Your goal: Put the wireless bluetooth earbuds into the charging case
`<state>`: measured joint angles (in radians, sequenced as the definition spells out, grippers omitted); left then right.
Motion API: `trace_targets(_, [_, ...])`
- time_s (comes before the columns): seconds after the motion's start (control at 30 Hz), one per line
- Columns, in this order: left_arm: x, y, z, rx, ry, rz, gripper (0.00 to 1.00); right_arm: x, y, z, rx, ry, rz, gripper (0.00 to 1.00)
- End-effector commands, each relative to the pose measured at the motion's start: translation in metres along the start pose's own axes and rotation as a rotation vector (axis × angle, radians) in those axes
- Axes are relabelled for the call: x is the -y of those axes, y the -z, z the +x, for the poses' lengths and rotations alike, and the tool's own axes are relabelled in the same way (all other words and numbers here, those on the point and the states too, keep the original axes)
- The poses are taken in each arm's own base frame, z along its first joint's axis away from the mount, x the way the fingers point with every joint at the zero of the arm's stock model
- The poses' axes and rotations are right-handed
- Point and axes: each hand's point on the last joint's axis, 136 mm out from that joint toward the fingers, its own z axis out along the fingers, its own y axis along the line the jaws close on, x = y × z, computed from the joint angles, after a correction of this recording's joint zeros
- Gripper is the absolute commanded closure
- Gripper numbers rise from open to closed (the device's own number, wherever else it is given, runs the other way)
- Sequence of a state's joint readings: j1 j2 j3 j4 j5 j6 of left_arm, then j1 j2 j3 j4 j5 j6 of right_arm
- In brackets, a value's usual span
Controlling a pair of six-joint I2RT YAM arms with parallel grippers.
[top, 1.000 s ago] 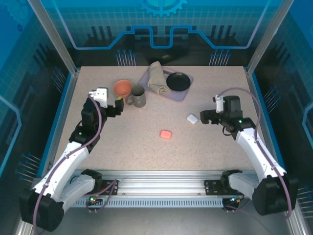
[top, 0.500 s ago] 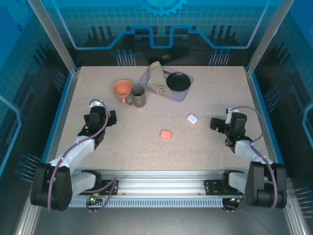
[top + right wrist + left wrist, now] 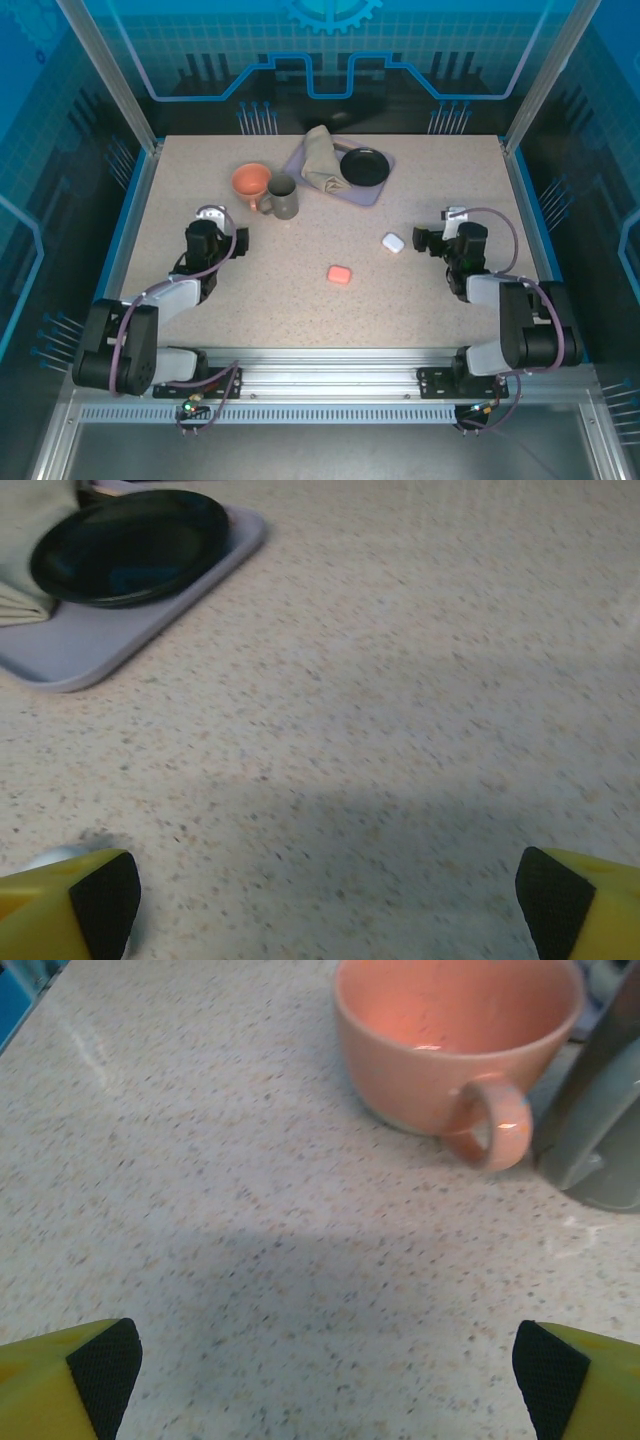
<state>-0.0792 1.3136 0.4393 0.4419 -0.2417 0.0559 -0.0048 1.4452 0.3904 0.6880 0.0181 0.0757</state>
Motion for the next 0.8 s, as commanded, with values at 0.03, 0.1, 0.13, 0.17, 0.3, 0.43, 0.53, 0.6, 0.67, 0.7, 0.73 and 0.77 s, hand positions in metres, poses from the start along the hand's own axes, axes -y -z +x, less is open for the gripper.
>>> trace_targets(0.03, [0.019, -0.001, -0.014, 0.079, -0.06, 0.126, 0.01, -0.012, -0.005, -0.015, 0.079, 0.079, -0.027, 0.0])
trace_targets(0.1, [0.025, 0.0, -0.013, 0.08, -0.069, 0.162, 0.01, -0.011, -0.01, -0.014, 0.054, 0.079, -0.02, 0.0])
trace_targets(0.13, [0.027, 0.001, -0.013, 0.082, -0.07, 0.18, 0.01, -0.013, -0.01, -0.016, 0.062, 0.086, -0.018, 0.0])
trace_targets(0.17, [0.028, 0.003, -0.013, 0.087, -0.071, 0.194, 0.01, -0.013, -0.01, -0.015, 0.055, 0.087, -0.016, 0.0])
trace_targets(0.3, [0.028, 0.012, -0.013, 0.125, -0.06, 0.23, 0.01, -0.013, -0.011, -0.015, 0.055, 0.094, -0.01, 0.0])
trace_targets(0.43, [0.025, 0.018, -0.013, 0.158, -0.049, 0.217, 0.01, -0.013, -0.011, -0.015, 0.053, 0.097, -0.006, 0.0])
trace_targets(0.53, [0.026, 0.018, -0.014, 0.151, -0.021, 0.226, 0.01, -0.014, -0.011, -0.015, 0.051, 0.102, -0.007, 0.0])
trace_targets(0.6, [0.029, 0.017, -0.017, 0.164, 0.0, 0.242, 0.01, -0.015, -0.011, -0.015, 0.05, 0.106, -0.005, 0.0])
trace_targets(0.67, [0.033, 0.016, -0.02, 0.185, 0.019, 0.266, 0.01, -0.015, -0.012, -0.014, 0.048, 0.107, -0.005, 0.0])
trace_targets(0.7, [0.036, 0.014, -0.019, 0.184, 0.009, 0.282, 0.01, -0.015, -0.012, -0.015, 0.05, 0.106, -0.005, 0.0])
trace_targets(0.73, [0.037, 0.011, -0.018, 0.183, 0.003, 0.283, 0.01, -0.015, -0.012, -0.015, 0.049, 0.106, -0.005, 0.0])
trace_targets(0.77, [0.037, 0.009, -0.017, 0.191, -0.005, 0.285, 0.01, -0.015, -0.011, -0.014, 0.049, 0.107, -0.005, 0.0])
